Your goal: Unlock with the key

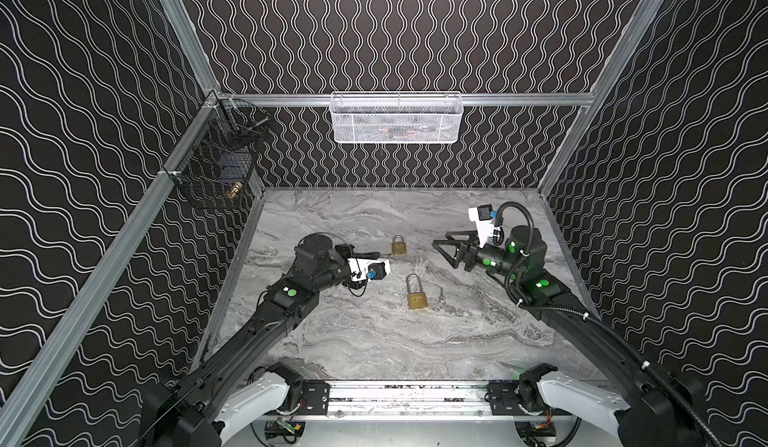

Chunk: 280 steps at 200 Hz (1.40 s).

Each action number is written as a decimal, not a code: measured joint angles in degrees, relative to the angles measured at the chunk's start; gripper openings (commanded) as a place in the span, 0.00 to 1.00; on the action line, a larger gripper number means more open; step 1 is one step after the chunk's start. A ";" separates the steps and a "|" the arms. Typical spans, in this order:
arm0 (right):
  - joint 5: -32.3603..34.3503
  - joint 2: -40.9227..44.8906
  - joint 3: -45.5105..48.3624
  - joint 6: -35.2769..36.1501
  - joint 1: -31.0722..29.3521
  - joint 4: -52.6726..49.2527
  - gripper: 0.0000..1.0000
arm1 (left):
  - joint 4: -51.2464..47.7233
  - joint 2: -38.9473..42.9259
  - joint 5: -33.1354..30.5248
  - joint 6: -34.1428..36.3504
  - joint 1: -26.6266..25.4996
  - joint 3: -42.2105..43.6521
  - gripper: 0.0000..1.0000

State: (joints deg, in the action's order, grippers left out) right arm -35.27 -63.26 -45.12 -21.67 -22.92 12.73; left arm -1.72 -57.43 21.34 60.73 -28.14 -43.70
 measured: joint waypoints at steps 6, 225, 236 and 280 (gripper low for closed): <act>-2.03 -1.14 -0.52 -1.20 0.07 0.02 0.81 | 0.96 0.26 0.15 1.90 0.00 0.72 0.00; 14.80 -0.22 -10.75 -5.44 -16.87 -12.50 0.74 | 30.36 0.15 -0.68 42.64 -4.44 5.49 0.00; 14.58 0.17 -11.04 -4.83 -16.87 -12.70 0.74 | 30.82 0.48 0.37 42.47 -5.29 4.72 0.00; 11.04 0.85 -13.73 -3.98 -16.87 -13.03 0.67 | 33.31 0.94 2.01 41.16 -6.69 3.21 0.00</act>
State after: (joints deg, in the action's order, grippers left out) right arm -24.23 -62.41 -58.85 -25.65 -39.79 -0.30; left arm 31.59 -56.49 23.35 101.89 -34.83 -40.49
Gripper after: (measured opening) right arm 0.697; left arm 0.049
